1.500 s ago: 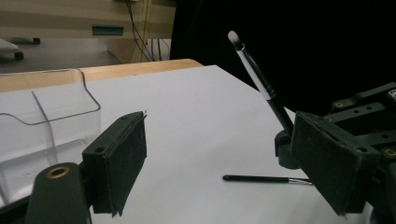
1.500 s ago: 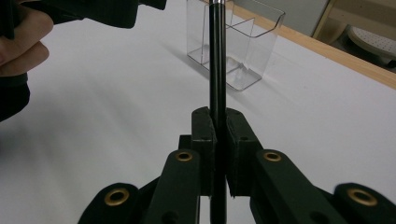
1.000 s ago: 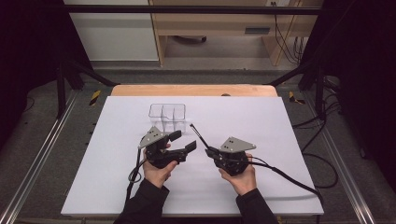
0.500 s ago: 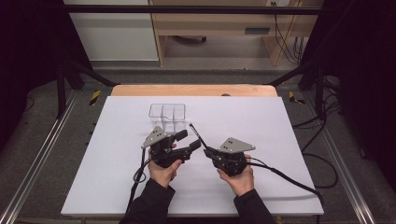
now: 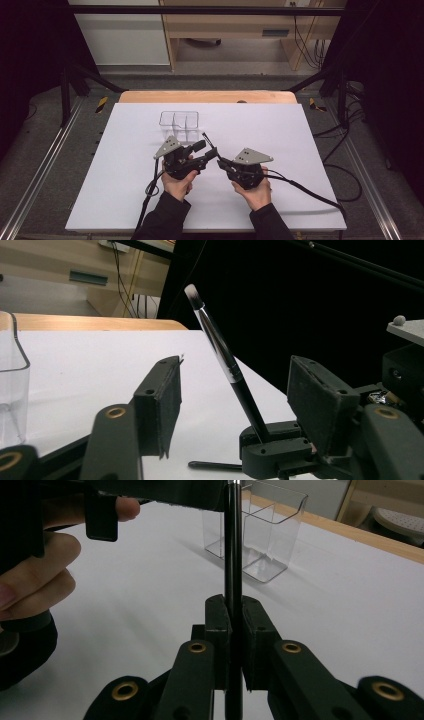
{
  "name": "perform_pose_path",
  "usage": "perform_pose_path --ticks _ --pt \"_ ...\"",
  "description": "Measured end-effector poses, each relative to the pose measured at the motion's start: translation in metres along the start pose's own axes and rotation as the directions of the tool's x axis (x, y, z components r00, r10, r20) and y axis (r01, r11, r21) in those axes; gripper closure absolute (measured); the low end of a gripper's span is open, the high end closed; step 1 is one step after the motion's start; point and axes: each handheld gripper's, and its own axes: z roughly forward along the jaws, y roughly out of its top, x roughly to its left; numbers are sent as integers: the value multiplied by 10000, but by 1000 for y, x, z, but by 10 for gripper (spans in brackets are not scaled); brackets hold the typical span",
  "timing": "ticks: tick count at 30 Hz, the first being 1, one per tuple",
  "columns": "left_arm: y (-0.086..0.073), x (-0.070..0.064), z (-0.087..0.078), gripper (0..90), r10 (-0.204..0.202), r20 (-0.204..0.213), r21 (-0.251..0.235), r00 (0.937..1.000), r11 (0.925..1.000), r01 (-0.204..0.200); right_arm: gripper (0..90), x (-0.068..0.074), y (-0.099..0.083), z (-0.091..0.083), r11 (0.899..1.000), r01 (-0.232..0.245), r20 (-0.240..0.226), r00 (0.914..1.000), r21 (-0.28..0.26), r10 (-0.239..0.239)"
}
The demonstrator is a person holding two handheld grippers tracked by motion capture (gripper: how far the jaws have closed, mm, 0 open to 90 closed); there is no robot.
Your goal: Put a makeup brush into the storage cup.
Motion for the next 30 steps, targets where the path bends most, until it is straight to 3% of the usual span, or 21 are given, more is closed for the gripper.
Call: perform_pose_path --ticks 20,30 --pt "-4 -1 3 605 -655 318 -198 9973 9976 662 841 1 -1 1 9999 -103 -59 9999 -97 102" --pt "-4 -1 2 737 -796 126 -257 9967 9965 799 841 2 -1 2 9997 -186 -149 9997 -147 184"
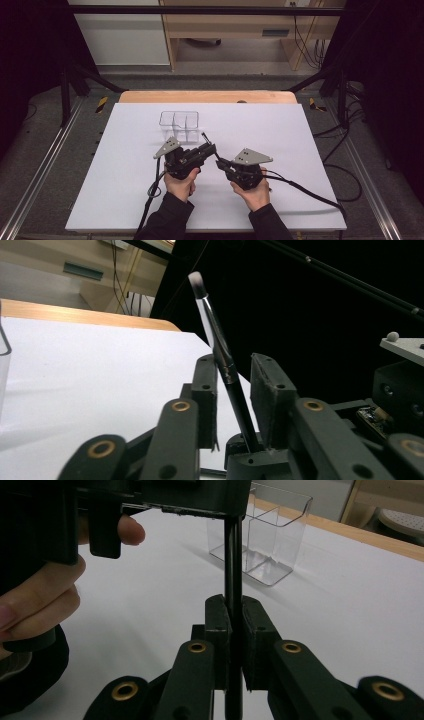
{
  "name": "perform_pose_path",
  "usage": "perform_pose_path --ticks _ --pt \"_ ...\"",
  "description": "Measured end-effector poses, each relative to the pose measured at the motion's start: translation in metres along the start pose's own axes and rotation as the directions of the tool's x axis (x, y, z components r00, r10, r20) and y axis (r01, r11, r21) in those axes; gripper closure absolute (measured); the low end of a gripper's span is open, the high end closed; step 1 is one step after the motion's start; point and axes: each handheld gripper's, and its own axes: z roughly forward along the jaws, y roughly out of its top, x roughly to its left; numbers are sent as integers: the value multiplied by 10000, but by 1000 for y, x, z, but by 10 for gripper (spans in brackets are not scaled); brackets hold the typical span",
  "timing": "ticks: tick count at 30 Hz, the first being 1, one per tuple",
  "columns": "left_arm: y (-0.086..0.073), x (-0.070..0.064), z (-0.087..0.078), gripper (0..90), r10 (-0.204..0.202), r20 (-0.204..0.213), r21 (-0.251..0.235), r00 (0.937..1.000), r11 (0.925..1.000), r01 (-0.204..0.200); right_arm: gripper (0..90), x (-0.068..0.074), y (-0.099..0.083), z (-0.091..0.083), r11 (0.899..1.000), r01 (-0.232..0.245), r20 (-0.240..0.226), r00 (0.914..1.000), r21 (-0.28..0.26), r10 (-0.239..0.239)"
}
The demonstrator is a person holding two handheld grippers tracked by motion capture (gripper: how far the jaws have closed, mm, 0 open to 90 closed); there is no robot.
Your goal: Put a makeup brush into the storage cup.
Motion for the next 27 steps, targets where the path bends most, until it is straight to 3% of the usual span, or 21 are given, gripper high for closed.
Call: perform_pose_path --ticks 18,27 --pt "-2 -2 -2 796 -100 73 -111 9999 9999 101 839 1 -2 3 10000 61 -78 10000 25 -61" --pt "-4 -5 -2 828 69 254 -131 9997 9999 -66 836 1 -4 5 9999 75 -104 9999 98 -74"
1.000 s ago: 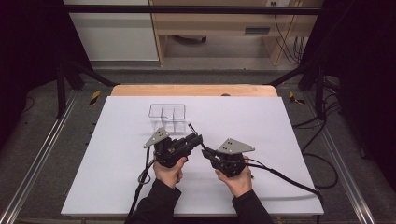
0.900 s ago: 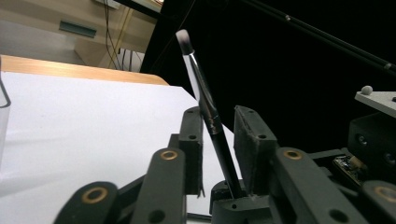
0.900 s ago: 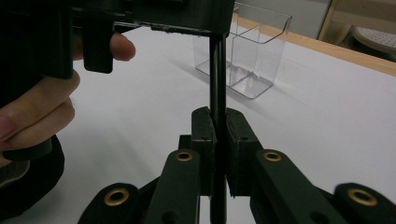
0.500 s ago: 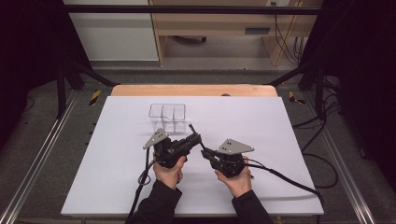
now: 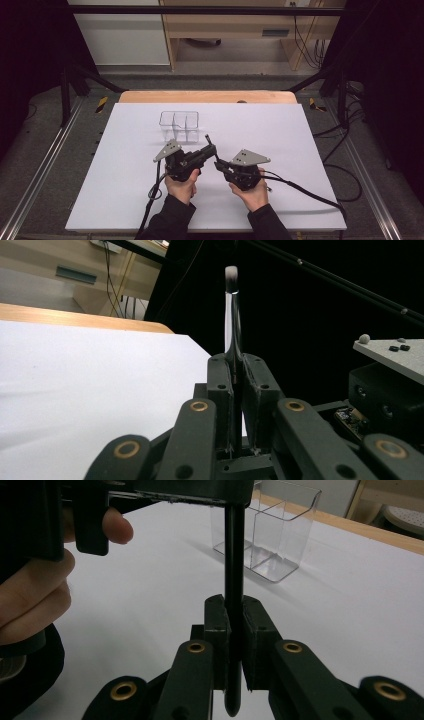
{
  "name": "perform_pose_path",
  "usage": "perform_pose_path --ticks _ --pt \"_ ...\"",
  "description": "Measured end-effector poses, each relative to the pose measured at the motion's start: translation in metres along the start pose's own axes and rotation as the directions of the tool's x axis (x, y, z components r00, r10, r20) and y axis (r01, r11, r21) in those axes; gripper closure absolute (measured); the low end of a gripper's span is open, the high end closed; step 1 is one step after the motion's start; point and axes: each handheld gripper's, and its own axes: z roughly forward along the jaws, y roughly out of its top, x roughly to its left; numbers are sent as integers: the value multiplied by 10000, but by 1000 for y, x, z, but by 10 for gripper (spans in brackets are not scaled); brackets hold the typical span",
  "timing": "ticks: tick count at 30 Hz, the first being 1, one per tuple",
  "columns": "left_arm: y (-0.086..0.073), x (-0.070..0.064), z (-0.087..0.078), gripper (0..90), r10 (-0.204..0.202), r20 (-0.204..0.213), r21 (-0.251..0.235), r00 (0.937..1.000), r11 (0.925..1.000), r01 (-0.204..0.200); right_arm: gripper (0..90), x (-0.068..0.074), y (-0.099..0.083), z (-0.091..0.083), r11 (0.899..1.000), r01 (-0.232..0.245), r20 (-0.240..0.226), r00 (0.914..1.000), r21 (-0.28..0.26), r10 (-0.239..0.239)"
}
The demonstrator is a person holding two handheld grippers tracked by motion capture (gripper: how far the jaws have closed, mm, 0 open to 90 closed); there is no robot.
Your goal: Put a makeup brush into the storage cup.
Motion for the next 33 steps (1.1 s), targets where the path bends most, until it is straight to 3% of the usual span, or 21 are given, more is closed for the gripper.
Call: perform_pose_path --ticks 8,16,19,23,26,33 --pt "0 -2 -1 833 190 52 -15 9998 9998 -190 822 0 0 0 10000 -50 -47 10000 -13 50" --pt "3 -1 -5 834 593 -246 58 9979 9982 -592 644 0 2 -4 9998 -154 -64 9999 -131 153" --pt "5 0 -7 834 727 -337 98 9968 9973 -724 547 -1 4 -7 9996 -171 220 9996 -214 175" --pt "8 2 -11 834 891 -469 124 9949 9960 -887 484 -2 5 -10 9995 -141 400 9991 -280 152" --pt "11 3 -14 834 1113 -632 208 9918 9937 -1102 409 -4 6 -12 9995 -273 657 9974 -155 282" --pt "17 7 -24 833 1347 -894 316 9869 9907 -1323 278 -12 7 -20 9971 -574 954 9935 -505 620"
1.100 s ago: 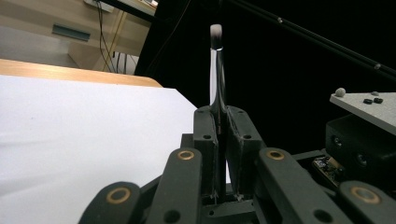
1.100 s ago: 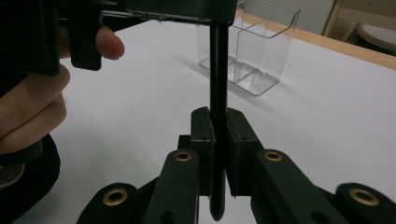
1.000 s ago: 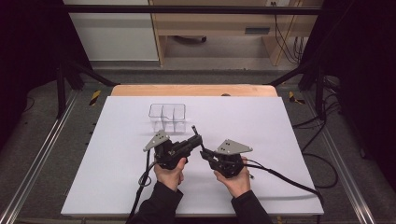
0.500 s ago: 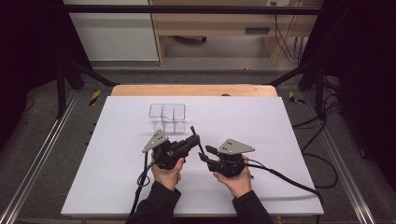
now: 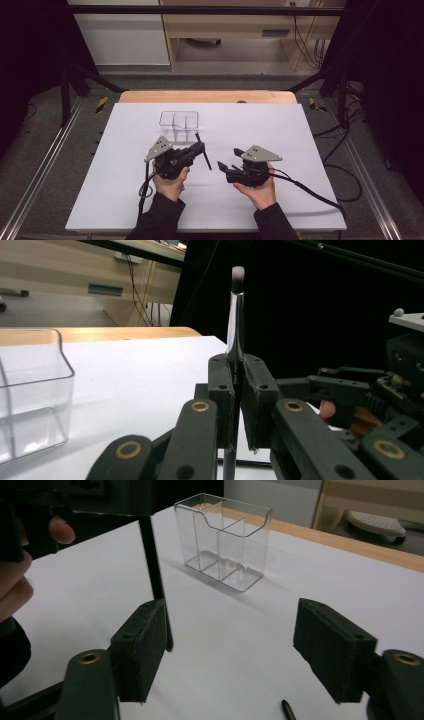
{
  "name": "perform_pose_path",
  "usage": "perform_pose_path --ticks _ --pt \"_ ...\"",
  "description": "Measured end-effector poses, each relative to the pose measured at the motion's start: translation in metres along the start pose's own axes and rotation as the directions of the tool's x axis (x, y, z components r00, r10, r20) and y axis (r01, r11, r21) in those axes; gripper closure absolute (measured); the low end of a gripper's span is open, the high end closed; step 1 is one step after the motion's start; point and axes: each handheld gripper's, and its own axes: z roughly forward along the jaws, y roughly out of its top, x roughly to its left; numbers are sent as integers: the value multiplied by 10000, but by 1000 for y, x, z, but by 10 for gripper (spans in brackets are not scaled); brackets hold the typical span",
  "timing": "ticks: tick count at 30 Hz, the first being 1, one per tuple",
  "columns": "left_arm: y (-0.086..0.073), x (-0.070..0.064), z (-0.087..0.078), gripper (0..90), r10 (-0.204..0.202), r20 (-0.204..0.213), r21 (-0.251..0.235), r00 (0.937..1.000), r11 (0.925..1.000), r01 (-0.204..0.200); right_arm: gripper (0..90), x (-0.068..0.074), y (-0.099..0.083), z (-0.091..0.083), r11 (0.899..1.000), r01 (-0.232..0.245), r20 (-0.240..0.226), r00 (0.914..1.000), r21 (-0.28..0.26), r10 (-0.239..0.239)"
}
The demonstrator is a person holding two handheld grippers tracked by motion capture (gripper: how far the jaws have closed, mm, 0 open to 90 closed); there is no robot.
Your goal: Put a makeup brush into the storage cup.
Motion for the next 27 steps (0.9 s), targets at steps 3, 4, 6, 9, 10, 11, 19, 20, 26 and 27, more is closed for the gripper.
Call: perform_pose_path --ticks 3,4,6,9,10,11,19,20,26,27 --pt "2 1 -3 834 104 -90 41 9999 9999 -104 216 -6 1 -5 9998 -178 210 9996 2 178" --pt "3 2 -4 834 135 -101 55 9999 9999 -135 216 -6 1 -5 9998 -178 210 9996 2 178" --pt "5 2 -6 834 242 -164 91 9996 9997 -241 195 -9 1 -6 9997 -241 329 9992 36 240" --pt "7 4 -8 834 293 -225 182 9993 9994 -288 174 -13 -1 -9 9994 -320 440 9985 102 315" --pt "8 5 -9 834 330 -259 183 9991 9993 -325 172 -15 -1 -10 9993 -371 496 9981 108 365" --pt "9 5 -10 834 387 -293 233 9988 9990 -380 170 -16 -1 -11 9991 -398 532 9978 119 391" --pt "15 12 -17 834 607 -517 439 9968 9973 -584 149 -29 -4 -21 9982 -582 842 9948 147 568" --pt "16 12 -18 834 635 -538 473 9965 9970 -610 148 -30 -4 -22 9981 -589 890 9944 169 572" --pt "24 15 -22 834 843 -679 543 9941 9953 -807 139 -38 -7 -27 9970 -748 1089 9914 199 722" --pt "26 16 -22 833 918 -704 594 9933 9944 -876 137 -39 -7 -28 9969 -763 1135 9908 203 735"
